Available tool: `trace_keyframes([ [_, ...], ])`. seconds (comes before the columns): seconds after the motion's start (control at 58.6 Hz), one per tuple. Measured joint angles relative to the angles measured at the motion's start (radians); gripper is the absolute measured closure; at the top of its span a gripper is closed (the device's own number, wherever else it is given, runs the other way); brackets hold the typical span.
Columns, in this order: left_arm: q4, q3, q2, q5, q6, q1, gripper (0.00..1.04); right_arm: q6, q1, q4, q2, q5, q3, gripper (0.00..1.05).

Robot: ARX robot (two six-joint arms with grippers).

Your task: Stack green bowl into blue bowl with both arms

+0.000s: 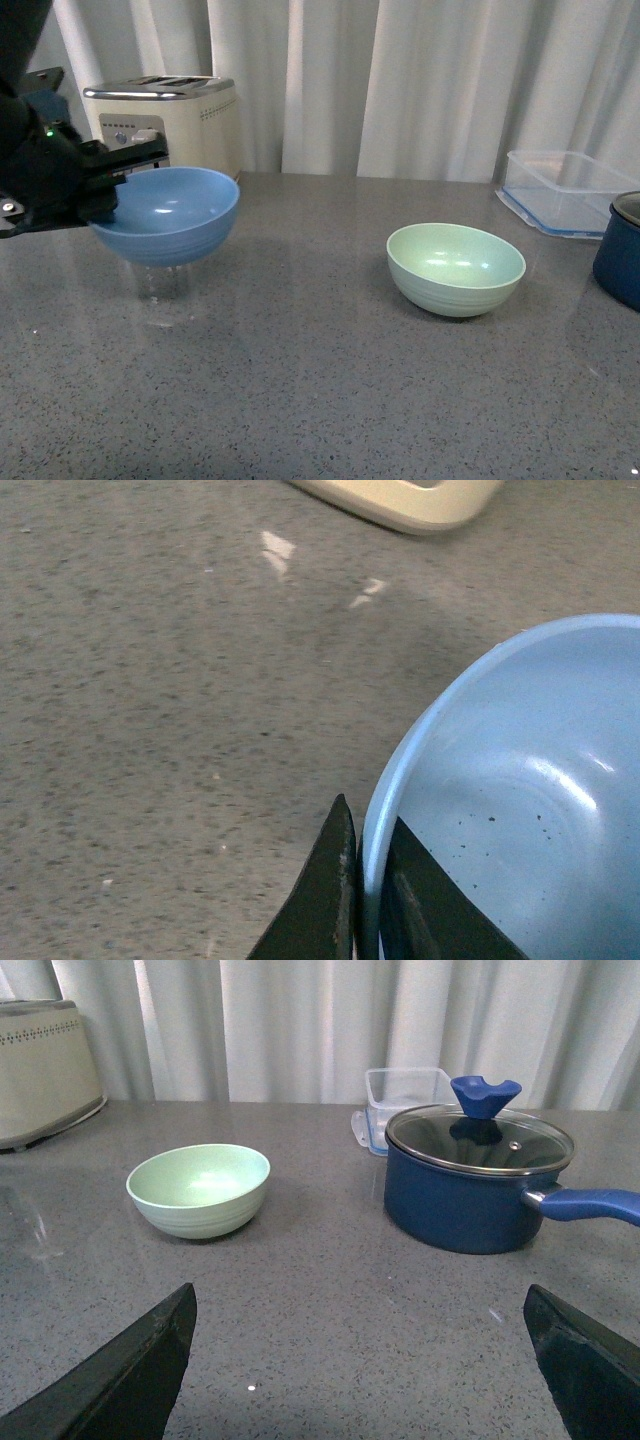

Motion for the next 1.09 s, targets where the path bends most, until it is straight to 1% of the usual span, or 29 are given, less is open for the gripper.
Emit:
trace_keyframes([
  [0.102,-0.01,0.069,0.043,0.002,-0.008,-0.074,1.01,0.0,0.0,0.0,0.0,0.0,0.0,0.1],
  [0.222,-0.026,0.138,0.113,0.01,-0.026,-0.138,1.01,0.0,0.0,0.0,0.0,0.0,0.0,0.1],
  [0.427,-0.046,0.192,0.192,0.007,-0.029,-0.201,1.01,0.0,0.0,0.0,0.0,0.0,0.0,0.1],
  [0.563,-0.053,0.216,0.225,0.005,-0.029,-0.22,1.01,0.0,0.0,0.0,0.0,0.0,0.0,0.1],
  [0.785,-0.06,0.261,0.273,0.001,-0.027,-0.226,1.01,0.0,0.0,0.0,0.0,0.0,0.0,0.1],
  [0.973,-0.053,0.272,0.294,0.03,-0.028,-0.226,1.01,0.0,0.0,0.0,0.0,0.0,0.0,0.1],
  [1.007,-0.047,0.272,0.294,0.046,-0.028,-0.226,0.93,0.0,0.0,0.0,0.0,0.0,0.0,0.1],
  [1.058,-0.047,0.272,0.294,0.045,-0.024,-0.227,0.82,0.0,0.0,0.0,0.0,0.0,0.0,0.1],
  [1.092,-0.047,0.272,0.294,0.047,-0.023,-0.227,0.73,0.0,0.0,0.0,0.0,0.0,0.0,0.1],
])
